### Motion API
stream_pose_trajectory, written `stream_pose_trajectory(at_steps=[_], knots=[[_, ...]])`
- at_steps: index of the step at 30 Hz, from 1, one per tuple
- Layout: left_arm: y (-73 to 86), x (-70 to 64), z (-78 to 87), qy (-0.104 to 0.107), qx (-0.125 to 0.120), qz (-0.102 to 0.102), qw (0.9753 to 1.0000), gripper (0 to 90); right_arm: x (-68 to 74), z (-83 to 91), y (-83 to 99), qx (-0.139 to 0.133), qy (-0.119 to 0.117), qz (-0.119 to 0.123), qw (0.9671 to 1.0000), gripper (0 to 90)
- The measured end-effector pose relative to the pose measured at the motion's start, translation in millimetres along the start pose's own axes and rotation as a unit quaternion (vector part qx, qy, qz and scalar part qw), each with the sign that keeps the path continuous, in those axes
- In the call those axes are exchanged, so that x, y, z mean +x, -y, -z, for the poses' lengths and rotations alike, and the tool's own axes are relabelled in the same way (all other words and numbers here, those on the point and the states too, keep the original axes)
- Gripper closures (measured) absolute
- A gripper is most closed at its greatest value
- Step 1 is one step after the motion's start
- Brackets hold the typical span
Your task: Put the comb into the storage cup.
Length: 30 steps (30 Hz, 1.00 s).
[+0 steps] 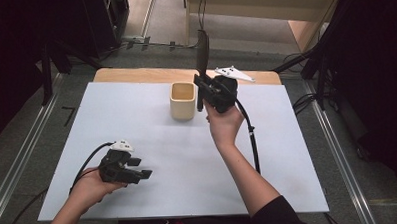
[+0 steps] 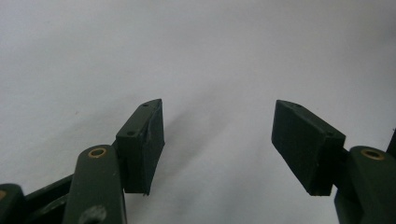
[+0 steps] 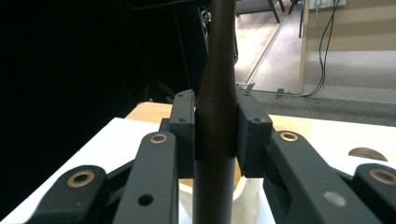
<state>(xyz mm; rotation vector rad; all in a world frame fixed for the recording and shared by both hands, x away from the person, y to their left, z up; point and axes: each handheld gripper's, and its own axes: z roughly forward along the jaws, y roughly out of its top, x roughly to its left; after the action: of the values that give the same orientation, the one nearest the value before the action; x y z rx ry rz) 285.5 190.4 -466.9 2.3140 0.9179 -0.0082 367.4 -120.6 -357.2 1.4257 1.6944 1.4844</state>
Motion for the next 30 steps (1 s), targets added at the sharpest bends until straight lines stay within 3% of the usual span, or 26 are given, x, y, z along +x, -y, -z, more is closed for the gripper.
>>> stream_pose_trajectory(at_steps=[5,12,22,30], knots=[[0.0,0.3,0.2,0.001,0.000,0.001,1.0000,35.5,1.2,-4.1,-1.5,-0.006,0.001,-0.005,1.0000,70.0],[-0.4,0.7,-0.2,0.001,0.002,0.001,1.0000,35.5,7.9,-15.0,-5.7,-0.010,0.002,0.011,0.9999,70.0],[-0.4,1.5,0.3,0.001,0.000,0.001,1.0000,35.5,14.6,-25.7,-19.0,-0.023,0.007,0.016,0.9996,70.0],[-0.4,1.8,0.2,0.002,0.000,0.002,1.0000,35.5,11.9,-36.7,-21.0,-0.023,0.011,0.006,0.9996,70.0]])
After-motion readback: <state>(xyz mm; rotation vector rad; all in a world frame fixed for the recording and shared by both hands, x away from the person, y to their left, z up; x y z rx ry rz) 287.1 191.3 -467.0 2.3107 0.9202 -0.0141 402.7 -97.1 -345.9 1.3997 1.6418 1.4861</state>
